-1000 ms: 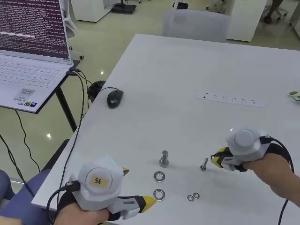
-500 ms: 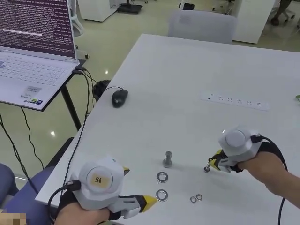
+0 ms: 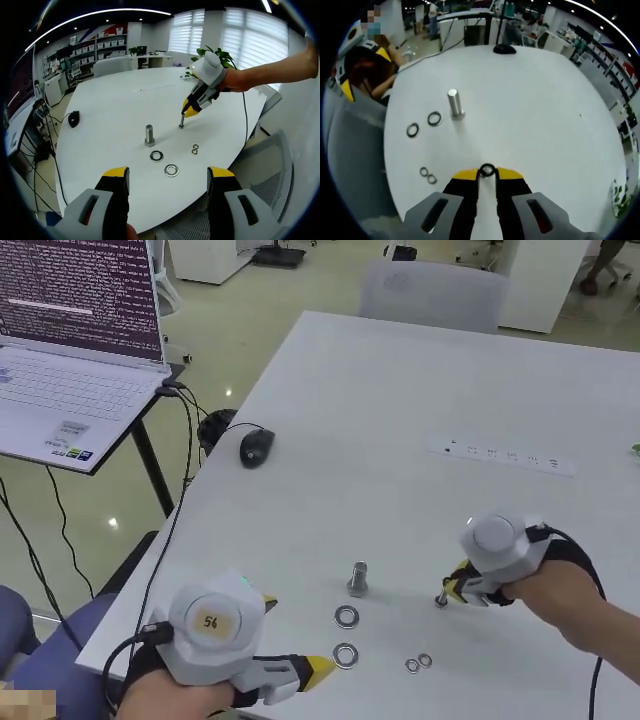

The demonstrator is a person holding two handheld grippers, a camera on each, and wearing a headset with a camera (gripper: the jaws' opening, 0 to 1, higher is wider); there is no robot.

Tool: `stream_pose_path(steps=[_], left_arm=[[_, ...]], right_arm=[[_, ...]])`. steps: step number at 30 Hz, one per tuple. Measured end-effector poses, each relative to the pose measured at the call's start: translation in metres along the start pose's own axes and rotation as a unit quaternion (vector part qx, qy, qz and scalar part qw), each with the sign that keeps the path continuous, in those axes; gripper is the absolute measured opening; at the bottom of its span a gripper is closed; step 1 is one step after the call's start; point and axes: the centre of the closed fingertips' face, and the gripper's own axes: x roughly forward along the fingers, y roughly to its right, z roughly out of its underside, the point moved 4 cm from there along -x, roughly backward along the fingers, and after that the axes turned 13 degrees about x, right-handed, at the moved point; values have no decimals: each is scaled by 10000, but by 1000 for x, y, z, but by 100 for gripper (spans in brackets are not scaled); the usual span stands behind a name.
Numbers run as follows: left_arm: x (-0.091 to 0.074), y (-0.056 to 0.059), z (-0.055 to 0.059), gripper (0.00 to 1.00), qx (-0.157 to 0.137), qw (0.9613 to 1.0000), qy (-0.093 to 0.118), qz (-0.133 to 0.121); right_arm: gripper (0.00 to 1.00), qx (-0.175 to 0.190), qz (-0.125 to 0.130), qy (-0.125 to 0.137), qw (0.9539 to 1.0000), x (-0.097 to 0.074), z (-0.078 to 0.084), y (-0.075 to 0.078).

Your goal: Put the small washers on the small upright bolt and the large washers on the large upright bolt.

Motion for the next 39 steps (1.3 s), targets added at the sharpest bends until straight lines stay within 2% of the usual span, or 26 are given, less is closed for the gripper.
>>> stream_pose_path(steps=[15,20,32,39], left_arm=[[1,2,0,62,-1,10000,-3,31],[2,2,1,62,17,10000,-10,57],[1,2,1,62,-5,10000,-16,60],[1,2,3,62,-20,10000,-24,57]], right_arm=[[14,-88,11,-150,9998,-2,4,-2],[14,-67,5,-95,9999,-3,1,-1],[14,-123,-50,-230,9996,3,3,-4],[14,-107,-113,-335,9993,14,9,-3]])
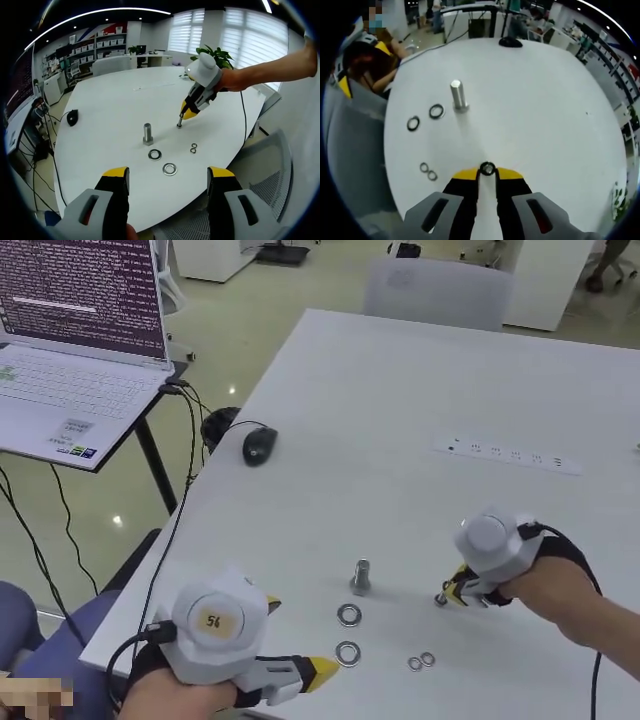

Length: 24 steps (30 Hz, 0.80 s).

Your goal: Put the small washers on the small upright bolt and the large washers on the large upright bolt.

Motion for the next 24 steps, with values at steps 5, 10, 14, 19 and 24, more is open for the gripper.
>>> stream_pose_path(steps=[5,10,14,19,24], left_arm=[[0,0,1,62,-11,10000,-11,-3],[-1,-1,2,62,-49,10000,-4,-21],[0,-2,2,62,-71,10000,12,-28],[1,-3,2,62,-66,10000,18,-23],[2,-5,1,62,-98,9999,57,-34]], right_arm=[[13,41,-25,-16,10000,7,4,-2],[13,243,24,30,9997,13,9,-1],[14,404,39,80,9991,16,11,0],[14,565,26,99,9984,20,14,-2],[16,671,-4,137,9976,20,21,-8]])
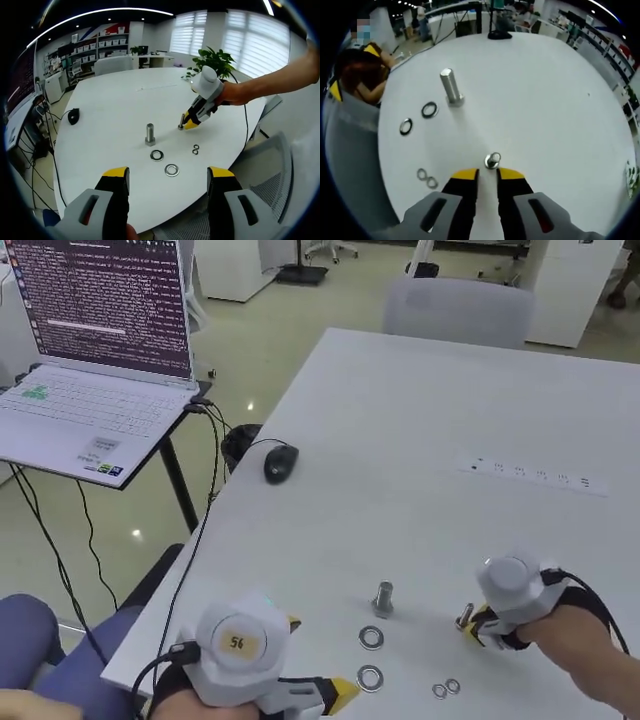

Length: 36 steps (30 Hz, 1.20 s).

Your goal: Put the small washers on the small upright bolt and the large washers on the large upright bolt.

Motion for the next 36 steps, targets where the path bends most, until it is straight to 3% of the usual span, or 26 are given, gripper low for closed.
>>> stream_pose_path(steps=[6,14,25,30,36], left_arm=[[0,0,-1,62,-12,10000,52,39],[-4,4,-2,62,130,9997,73,213],[-10,2,0,62,242,9988,138,410],[-11,2,4,62,335,9979,98,542],[-16,-4,6,62,440,9971,84,611]], right_arm=[[20,298,-60,404,9987,-8,9,-10],[22,962,-91,810,9920,-21,37,-38],[23,856,-61,747,9935,-18,57,-81],[22,947,26,804,9922,-11,53,-86],[22,891,170,760,9930,-5,46,-76]])
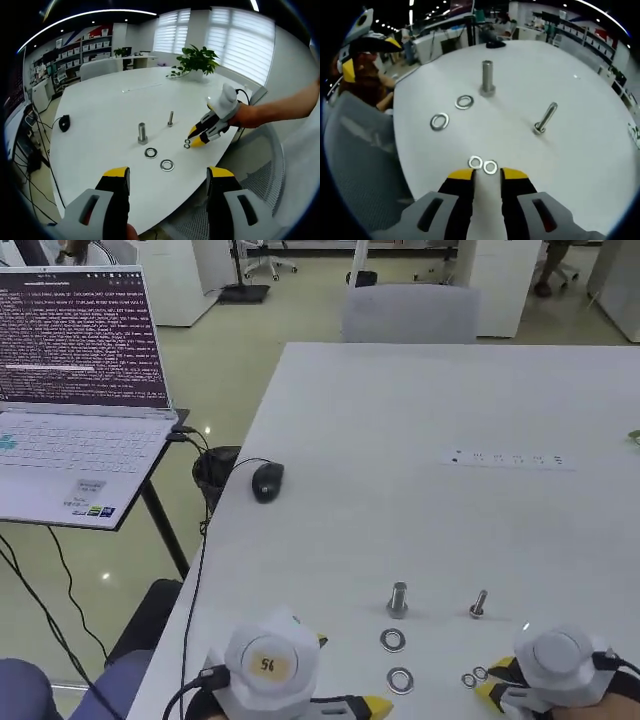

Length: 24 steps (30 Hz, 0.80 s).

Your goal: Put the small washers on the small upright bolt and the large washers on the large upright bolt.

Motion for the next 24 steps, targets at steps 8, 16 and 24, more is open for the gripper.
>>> stream_pose_path(steps=[8,16,24], left_arm=[[-6,-5,6,61,33,10000,-56,33],[-3,-4,5,61,36,10000,-26,79],[-1,-6,3,61,20,10000,3,87]], right_arm=[[18,-590,-285,-257,9975,5,-6,0],[18,-1064,-415,-598,9917,5,-7,1],[14,-1228,-450,-633,9894,5,-7,1]])
